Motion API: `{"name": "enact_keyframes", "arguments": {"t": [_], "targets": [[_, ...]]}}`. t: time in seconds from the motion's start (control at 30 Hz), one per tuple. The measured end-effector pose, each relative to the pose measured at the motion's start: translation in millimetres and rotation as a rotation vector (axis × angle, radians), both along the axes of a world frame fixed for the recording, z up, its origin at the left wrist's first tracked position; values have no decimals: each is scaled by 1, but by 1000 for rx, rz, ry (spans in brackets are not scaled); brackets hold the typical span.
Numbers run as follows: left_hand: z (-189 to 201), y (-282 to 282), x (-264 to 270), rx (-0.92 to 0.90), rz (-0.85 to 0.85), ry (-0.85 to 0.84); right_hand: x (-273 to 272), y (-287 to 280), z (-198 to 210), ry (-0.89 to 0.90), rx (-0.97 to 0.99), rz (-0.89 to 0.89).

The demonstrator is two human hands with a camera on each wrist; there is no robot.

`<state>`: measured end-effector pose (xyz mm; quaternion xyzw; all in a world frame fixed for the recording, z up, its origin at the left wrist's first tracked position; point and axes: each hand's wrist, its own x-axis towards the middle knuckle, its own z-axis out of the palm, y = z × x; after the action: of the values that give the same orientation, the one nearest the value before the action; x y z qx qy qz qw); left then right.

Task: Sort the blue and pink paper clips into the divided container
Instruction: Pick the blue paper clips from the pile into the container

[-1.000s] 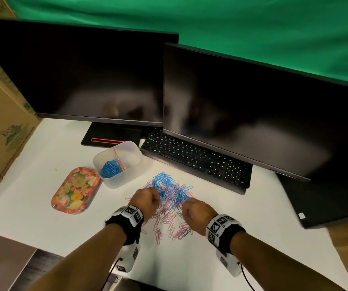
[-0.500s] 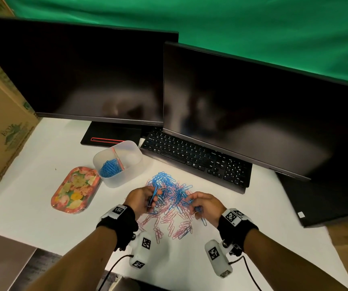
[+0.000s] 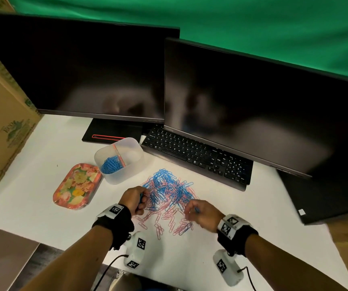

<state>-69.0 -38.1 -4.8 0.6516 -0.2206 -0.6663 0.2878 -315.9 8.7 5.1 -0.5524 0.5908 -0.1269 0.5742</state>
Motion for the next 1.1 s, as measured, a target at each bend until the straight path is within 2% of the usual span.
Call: {"name": "enact_keyframes", "arguments": {"t": [0.07,0.17,0.27,0.33,0.4,0.47,0.57,0.67,0.73,0.83,0.97,1.0,1.03,1.07,1.1], "targets": [[2,-2,5,-21,-24,-61,-1,10,-7,248,-192,295],[1,-3,11,-50,-60,-162,-1,20,-12,532,-314,552],[-4,1,16,-182,-131,-341,-1,20,-18,665,-416,696],[-9,6,19,-327,-300,-562,2,20,-17,714,-486,806],[-12,10,18,-435,-515,-741,4,18,-12,741,-454,805],[-13,13,13,-496,-720,-829,3,18,-12,739,-501,805],[-17,14,4,-558,-922,-971,-1,16,-15,691,-528,744],[-20,13,0,-563,-964,-1032,-8,16,-16,670,-538,688],[-20,12,-1,-561,-992,-1046,-7,16,-15,692,-505,729],[-19,12,-2,-554,-1006,-1046,-3,13,-16,786,-558,818],[-18,12,0,-543,-971,-1005,0,13,-3,796,-525,803],[-17,13,0,-546,-957,-991,0,15,-4,821,-644,809],[-17,14,1,-546,-935,-976,0,16,-6,755,-597,795],[-17,14,2,-546,-897,-955,0,16,-7,674,-604,740],[-16,14,2,-541,-850,-929,-1,15,-8,594,-525,647]]}}
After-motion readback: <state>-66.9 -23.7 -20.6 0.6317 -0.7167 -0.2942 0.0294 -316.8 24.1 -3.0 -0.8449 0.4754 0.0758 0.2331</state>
